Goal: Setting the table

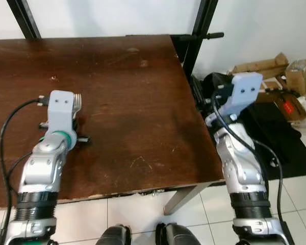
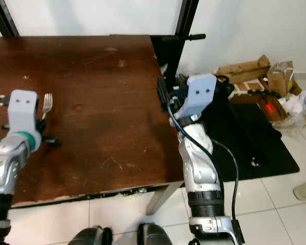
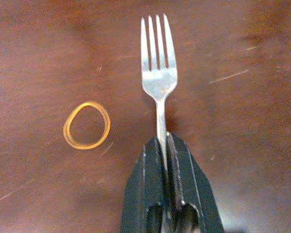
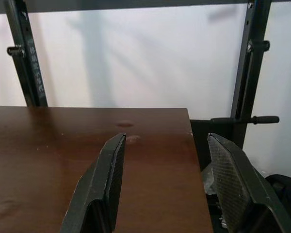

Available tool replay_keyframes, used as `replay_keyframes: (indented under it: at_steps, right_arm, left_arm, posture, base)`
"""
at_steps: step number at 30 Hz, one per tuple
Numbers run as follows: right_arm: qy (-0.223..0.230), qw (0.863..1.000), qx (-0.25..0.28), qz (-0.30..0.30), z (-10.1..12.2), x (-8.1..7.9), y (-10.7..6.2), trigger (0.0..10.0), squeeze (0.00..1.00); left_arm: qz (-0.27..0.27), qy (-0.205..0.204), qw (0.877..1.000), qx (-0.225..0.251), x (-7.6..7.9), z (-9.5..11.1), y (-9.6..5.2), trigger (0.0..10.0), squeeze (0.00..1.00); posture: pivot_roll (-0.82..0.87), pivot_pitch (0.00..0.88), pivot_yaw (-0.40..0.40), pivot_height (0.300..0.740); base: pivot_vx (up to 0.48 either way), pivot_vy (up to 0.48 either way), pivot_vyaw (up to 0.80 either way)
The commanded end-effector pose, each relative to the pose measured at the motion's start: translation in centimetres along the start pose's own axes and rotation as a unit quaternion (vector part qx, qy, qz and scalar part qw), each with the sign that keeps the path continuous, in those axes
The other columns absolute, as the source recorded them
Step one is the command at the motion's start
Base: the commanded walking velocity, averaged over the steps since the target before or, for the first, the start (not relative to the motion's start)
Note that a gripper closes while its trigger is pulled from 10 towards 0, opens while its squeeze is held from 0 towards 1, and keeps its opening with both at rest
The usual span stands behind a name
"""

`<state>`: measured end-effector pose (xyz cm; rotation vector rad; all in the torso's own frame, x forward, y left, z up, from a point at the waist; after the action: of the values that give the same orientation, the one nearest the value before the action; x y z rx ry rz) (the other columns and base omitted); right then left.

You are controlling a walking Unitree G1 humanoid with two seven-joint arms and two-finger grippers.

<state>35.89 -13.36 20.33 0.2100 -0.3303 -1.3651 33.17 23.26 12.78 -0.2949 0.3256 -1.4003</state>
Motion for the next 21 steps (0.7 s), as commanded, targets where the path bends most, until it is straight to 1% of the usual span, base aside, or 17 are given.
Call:
replay_keyframes:
  at_steps: [1,2,4,5,7,8,9,10,11,12,14,15,16,17,18,20,21]
  right_arm:
    - [0.002,1.000,-0.005,0.003,-0.2,-0.2,-0.2,10.0,0.00]
    - [0.005,1.000,-0.006,0.007,-0.3,-0.6,-0.1,10.0,0.00]
    - [0.005,1.000,-0.006,0.007,-0.3,-0.6,-0.1,10.0,0.00]
    - [0.008,1.000,-0.007,0.011,-0.3,-0.9,0.0,10.0,0.00]
    - [0.008,1.000,-0.007,0.011,-0.3,-0.9,0.0,10.0,0.00]
    - [0.011,1.000,-0.006,0.017,-0.3,-1.3,0.1,10.0,0.00]
    - [0.018,0.999,-0.002,0.037,-0.1,-2.2,0.3,10.0,0.00]
    - [0.018,0.999,-0.002,0.037,-0.1,-2.2,0.3,10.0,0.00]
    - [0.034,0.995,0.007,0.092,0.4,-4.1,0.1,10.0,0.00]
    - [0.061,0.976,0.017,0.207,1.4,-7.4,-1.0,10.0,0.00]
    - [0.061,0.976,0.017,0.207,1.4,-7.4,-1.0,10.0,0.00]
    - [0.067,0.962,0.014,0.264,1.4,-8.7,-2.0,10.0,0.00]
    - [0.061,0.952,0.007,0.301,1.3,-9.5,-2.7,10.0,0.00]
    - [0.061,0.952,0.007,0.301,1.3,-9.5,-2.7,10.0,0.00]
    - [0.055,0.943,-0.003,0.329,0.9,-10.0,-3.4,10.0,0.00]
    - [0.012,0.917,-0.029,0.397,-0.5,-11.1,-5.2,10.0,0.00]
    - [-0.001,0.908,-0.036,0.417,-1.0,-11.4,-5.8,10.0,0.00]
  left_arm:
    - [-0.010,0.000,1.000,-0.008,0.3,-0.2,-0.3,10.0,0.00]
    - [-0.014,0.002,1.000,-0.010,0.5,-0.5,-0.4,10.0,0.00]
    - [-0.014,0.002,1.000,-0.010,0.5,-0.5,-0.4,10.0,0.00]
    - [-0.026,0.009,1.000,-0.004,1.0,-0.7,-0.5,10.0,0.00]
    - [-0.026,0.009,1.000,-0.004,1.0,-0.7,-0.5,10.0,0.00]
    - [-0.032,0.003,0.999,0.004,1.5,-1.0,-0.6,10.0,0.00]
    - [-0.041,-0.004,0.999,0.008,2.1,-1.2,-0.7,10.0,0.00]
    - [-0.041,-0.004,0.999,0.008,2.1,-1.2,-0.7,10.0,0.00]
    - [-0.049,-0.018,0.999,0.010,2.6,-1.5,-0.8,10.0,0.00]
    - [-0.057,-0.028,0.998,0.007,3.0,-1.8,-1.0,10.0,0.00]
    - [-0.057,-0.028,0.998,0.007,3.0,-1.8,-1.0,10.0,0.00]
    - [-0.055,-0.030,0.998,0.005,3.0,-2.0,-1.1,10.0,0.00]
    - [-0.053,-0.031,0.998,0.001,2.9,-2.1,-1.2,10.0,0.00]
    - [-0.053,-0.031,0.998,0.001,2.9,-2.1,-1.2,10.0,0.00]
    - [-0.052,-0.032,0.998,-0.001,2.8,-2.2,-1.3,10.0,0.00]
    - [-0.048,-0.035,0.998,-0.005,2.6,-2.5,-1.6,10.0,0.00]
    - [-0.048,-0.036,0.998,-0.005,2.5,-2.6,-1.8,10.0,0.00]
  posture:
    - [0.07,0.000,0.025,0.740]
    - [0.07,0.000,0.024,0.740]
    - [0.07,0.000,0.024,0.740]
    - [0.08,0.000,0.020,0.740]
    - [0.08,0.000,0.020,0.740]
    - [0.08,0.000,0.018,0.740]
    - [0.08,0.000,0.018,0.740]
    - [0.08,0.000,0.018,0.740]
    - [0.07,0.000,0.019,0.740]
    - [0.07,0.000,0.019,0.740]
    - [0.07,0.000,0.019,0.740]
    - [0.08,0.000,0.013,0.740]
    - [0.08,0.000,0.013,0.740]
    - [0.08,0.000,0.013,0.740]
    - [0.08,0.000,0.009,0.740]
    - [0.07,0.000,0.005,0.740]
    - [0.07,0.000,0.005,0.740]
  base:
    - [0.000,0.000,0.00]
    - [0.000,0.000,0.00]
    - [0.000,0.000,0.00]
    - [0.000,0.000,0.00]
    - [0.000,0.000,0.00]
    - [0.000,0.000,0.00]
    - [0.000,0.000,0.00]
    - [0.000,0.000,0.00]
    - [0.000,0.000,0.00]
    - [0.000,0.000,0.00]
    - [0.000,0.000,0.00]
    - [0.000,0.000,0.00]
    - [0.000,0.000,0.00]
    - [0.000,0.000,0.00]
    - [0.000,0.000,0.00]
    - [0.000,0.000,0.00]
    - [0.000,0.000,0.00]
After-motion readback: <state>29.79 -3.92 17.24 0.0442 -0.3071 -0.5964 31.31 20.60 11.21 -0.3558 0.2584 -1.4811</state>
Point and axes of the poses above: a point about 5 cm out from each wrist's last joint towards the gripper, its own y axis pointing out of the wrist towards the gripper, its own z axis along the axis of the wrist's last joint, x = y × z, the point moved 4 cm from there along y, pointing out of the wrist towards the gripper, and after that the axes turned 9 degrees about -y, right-handed, at the moved point
